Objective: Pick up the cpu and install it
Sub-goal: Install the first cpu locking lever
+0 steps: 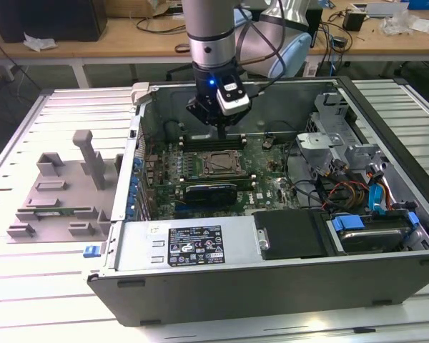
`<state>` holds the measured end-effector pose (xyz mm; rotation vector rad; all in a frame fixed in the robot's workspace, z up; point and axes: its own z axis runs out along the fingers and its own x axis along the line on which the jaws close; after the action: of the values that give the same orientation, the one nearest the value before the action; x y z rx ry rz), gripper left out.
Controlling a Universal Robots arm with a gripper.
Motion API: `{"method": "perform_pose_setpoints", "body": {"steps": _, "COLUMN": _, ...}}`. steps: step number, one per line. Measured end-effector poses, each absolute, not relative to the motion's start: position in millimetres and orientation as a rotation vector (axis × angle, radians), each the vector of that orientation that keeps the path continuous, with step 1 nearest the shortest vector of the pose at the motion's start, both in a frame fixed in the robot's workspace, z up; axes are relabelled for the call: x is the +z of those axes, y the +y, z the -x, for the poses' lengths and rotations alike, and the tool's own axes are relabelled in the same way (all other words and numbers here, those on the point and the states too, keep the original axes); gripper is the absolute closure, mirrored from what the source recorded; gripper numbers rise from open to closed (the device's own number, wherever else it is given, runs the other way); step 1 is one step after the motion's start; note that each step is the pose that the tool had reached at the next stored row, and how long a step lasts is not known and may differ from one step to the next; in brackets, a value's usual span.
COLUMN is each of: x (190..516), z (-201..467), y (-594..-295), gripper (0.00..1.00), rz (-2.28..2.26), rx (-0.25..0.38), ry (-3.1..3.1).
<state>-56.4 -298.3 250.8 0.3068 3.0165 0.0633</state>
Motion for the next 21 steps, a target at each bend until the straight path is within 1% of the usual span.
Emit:
{"method": "perform_pose_setpoints", "body": {"steps": 4, "x": 248.9, "z": 56.3, "y": -298.4, "gripper": 0.89, "rz": -0.244, "rx": 0.044, "ry": 3.025}}
{"method": "perform_pose_setpoints", "body": {"steps": 7, "x": 247.1, "z": 56.4, "y": -300.0, "gripper": 0.89, "rz": -0.198, "rx": 0.044, "ry": 3.03}}
{"method": "perform_pose_setpoints", "body": {"steps": 15, "x": 239.4, "z": 56.4, "y": -317.4, "gripper": 0.89, "rz": -0.143, "rx": 0.046, "ry": 3.035}}
{"method": "perform_pose_setpoints", "body": {"steps": 17, "x": 238.9, "z": 56.4, "y": -317.8, "gripper": 0.89, "rz": -0.13, "rx": 0.031, "ry": 3.04}}
{"method": "perform_pose_setpoints", "body": {"steps": 21, "x": 237.2, "z": 56.4, "y": -317.9, "gripper": 0.89, "rz": -0.072, "rx": -0.04, "ry": 3.05}}
